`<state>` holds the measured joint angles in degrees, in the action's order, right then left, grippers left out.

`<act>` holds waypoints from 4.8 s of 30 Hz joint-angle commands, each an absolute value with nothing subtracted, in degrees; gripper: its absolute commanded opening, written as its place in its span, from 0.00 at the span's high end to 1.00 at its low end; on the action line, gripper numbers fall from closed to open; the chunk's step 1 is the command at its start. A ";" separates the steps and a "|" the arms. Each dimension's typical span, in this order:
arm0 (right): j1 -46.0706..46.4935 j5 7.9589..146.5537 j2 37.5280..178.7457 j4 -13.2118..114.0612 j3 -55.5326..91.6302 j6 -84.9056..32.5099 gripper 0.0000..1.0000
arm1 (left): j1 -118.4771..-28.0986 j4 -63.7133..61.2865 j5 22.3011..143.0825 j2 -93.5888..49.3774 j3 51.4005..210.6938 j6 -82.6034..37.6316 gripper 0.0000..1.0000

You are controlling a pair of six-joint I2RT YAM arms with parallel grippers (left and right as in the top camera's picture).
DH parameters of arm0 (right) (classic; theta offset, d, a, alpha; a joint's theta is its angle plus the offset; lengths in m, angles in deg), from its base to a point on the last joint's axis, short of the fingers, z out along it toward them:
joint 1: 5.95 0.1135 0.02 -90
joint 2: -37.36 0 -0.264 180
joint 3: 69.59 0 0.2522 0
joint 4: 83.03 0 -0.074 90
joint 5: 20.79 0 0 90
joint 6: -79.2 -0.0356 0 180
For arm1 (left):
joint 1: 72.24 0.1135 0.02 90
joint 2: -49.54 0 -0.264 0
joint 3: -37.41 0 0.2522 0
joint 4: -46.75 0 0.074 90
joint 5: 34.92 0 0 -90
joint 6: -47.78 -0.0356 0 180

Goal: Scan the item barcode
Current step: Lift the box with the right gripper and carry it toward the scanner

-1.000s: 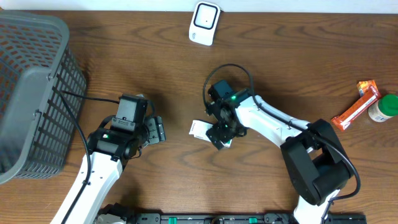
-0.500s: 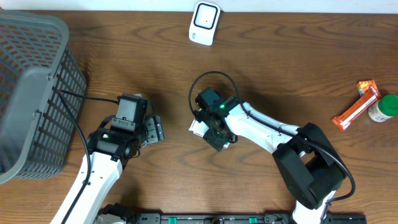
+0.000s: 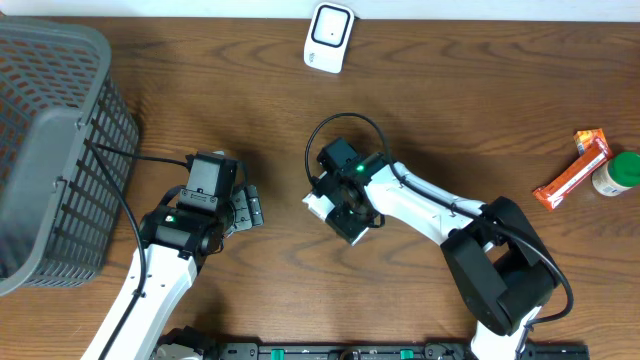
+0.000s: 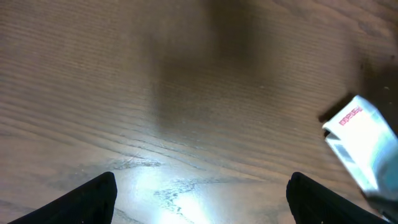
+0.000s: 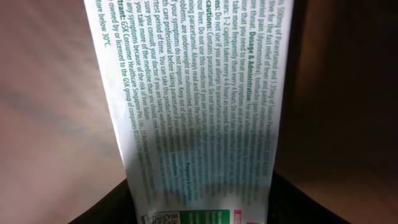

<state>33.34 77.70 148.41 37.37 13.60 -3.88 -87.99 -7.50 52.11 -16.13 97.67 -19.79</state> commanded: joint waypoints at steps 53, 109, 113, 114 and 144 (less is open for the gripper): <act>18.21 140.56 152.01 16.43 30.45 3.22 0.56 | -87.64 -7.72 50.96 -15.93 98.28 -20.14 0.11; 16.31 92.39 153.46 56.60 31.15 5.14 0.01 | -87.64 -7.72 50.96 -15.93 98.28 -20.11 0.10; 18.87 92.09 154.11 55.27 31.15 5.74 0.01 | -87.64 -7.72 50.96 -15.93 98.28 -20.14 0.11; 19.65 90.53 154.66 55.66 31.15 5.78 0.01 | -87.64 -7.72 50.96 -15.93 98.28 -20.14 0.11; 26.60 77.70 170.02 59.70 31.15 6.78 0.27 | -87.64 -7.72 50.96 -15.93 98.28 -20.14 0.10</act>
